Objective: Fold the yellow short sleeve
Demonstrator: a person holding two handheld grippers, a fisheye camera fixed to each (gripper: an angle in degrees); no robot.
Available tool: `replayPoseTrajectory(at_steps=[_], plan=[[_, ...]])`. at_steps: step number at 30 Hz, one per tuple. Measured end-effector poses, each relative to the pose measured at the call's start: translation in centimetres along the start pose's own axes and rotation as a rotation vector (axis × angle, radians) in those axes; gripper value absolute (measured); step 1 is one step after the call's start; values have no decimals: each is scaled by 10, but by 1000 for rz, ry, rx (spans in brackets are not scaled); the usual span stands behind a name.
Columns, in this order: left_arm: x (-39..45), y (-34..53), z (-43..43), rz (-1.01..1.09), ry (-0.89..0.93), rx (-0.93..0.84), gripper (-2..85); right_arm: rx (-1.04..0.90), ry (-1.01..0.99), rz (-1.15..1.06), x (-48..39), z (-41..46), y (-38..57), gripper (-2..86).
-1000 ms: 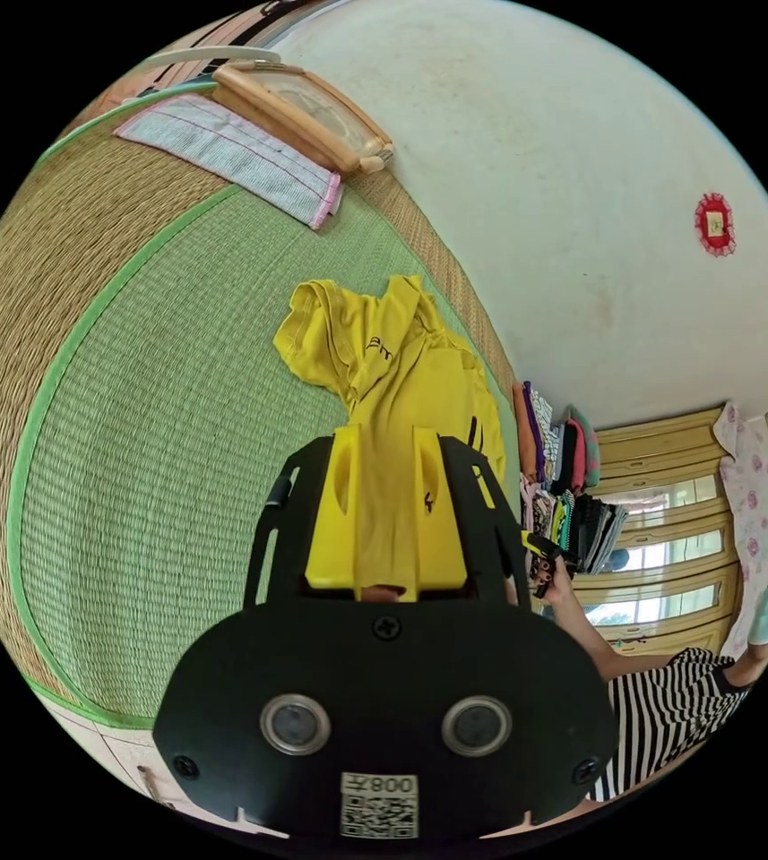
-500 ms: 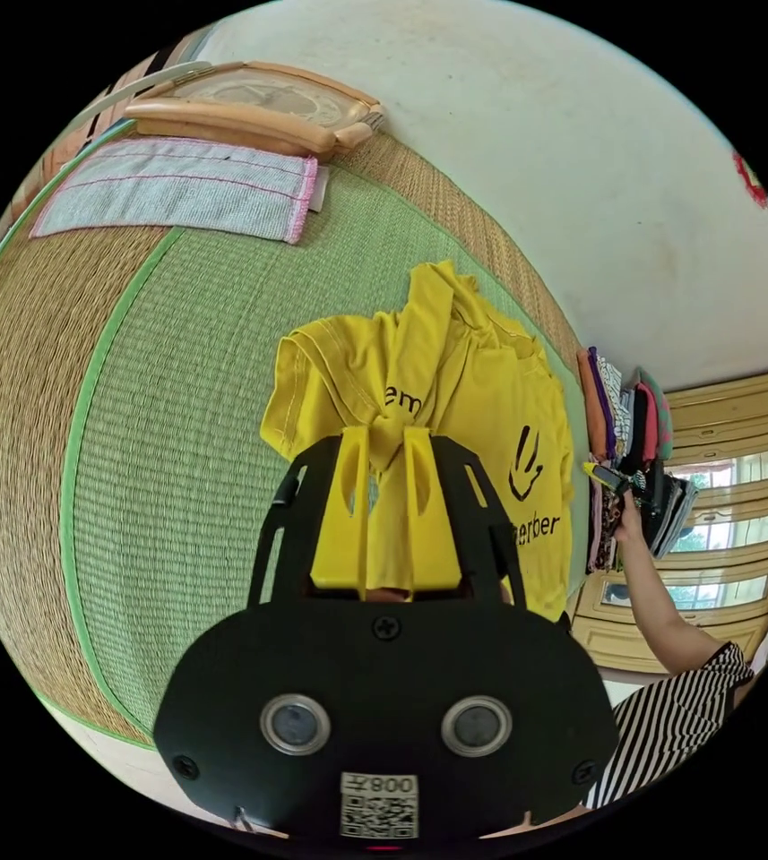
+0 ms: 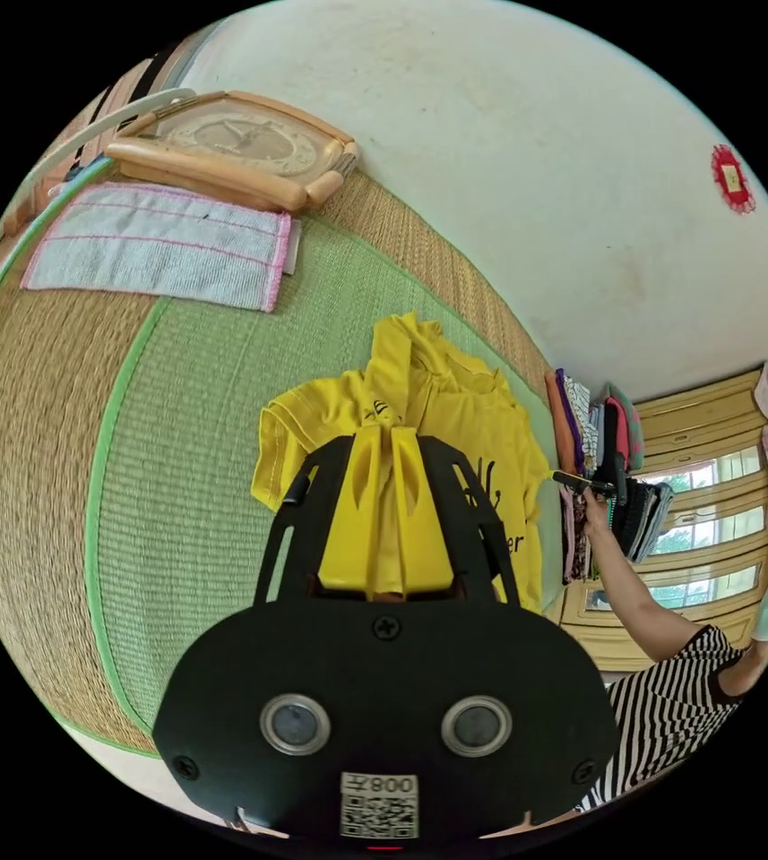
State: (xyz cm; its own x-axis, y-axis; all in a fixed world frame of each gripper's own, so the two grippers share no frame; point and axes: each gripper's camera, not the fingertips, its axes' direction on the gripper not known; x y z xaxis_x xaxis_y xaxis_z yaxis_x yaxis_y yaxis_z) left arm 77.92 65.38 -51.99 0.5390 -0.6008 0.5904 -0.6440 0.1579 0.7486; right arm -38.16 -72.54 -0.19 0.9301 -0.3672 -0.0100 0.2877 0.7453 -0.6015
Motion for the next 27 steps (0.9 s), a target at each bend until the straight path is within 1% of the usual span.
replayPoseTrajectory(at_steps=[2,7,10,15,18,20,22,25,27], plan=[[10,-12,-18,16,-6,41,23,22,61,8,4,-26,-12,6],[33,-55,-79,25,-96,193,24,66,171,68,30,-83,-46,4],[40,-78,-97,-13,-171,252,27,61,184,109,43,-98,-65,6],[36,-89,-68,-120,-292,203,40,-18,162,158,52,-74,-78,15],[33,-80,-52,-165,-266,220,49,-49,117,210,64,-54,-70,29],[35,-78,-44,-168,-211,235,56,-32,57,267,78,-48,-60,38],[46,-80,-38,-156,-202,261,62,11,-7,301,86,-50,-54,44],[81,-98,-21,-66,-193,271,70,124,-51,280,74,-66,-54,48],[118,-121,0,30,-158,258,72,187,-89,217,52,-76,-61,56]])
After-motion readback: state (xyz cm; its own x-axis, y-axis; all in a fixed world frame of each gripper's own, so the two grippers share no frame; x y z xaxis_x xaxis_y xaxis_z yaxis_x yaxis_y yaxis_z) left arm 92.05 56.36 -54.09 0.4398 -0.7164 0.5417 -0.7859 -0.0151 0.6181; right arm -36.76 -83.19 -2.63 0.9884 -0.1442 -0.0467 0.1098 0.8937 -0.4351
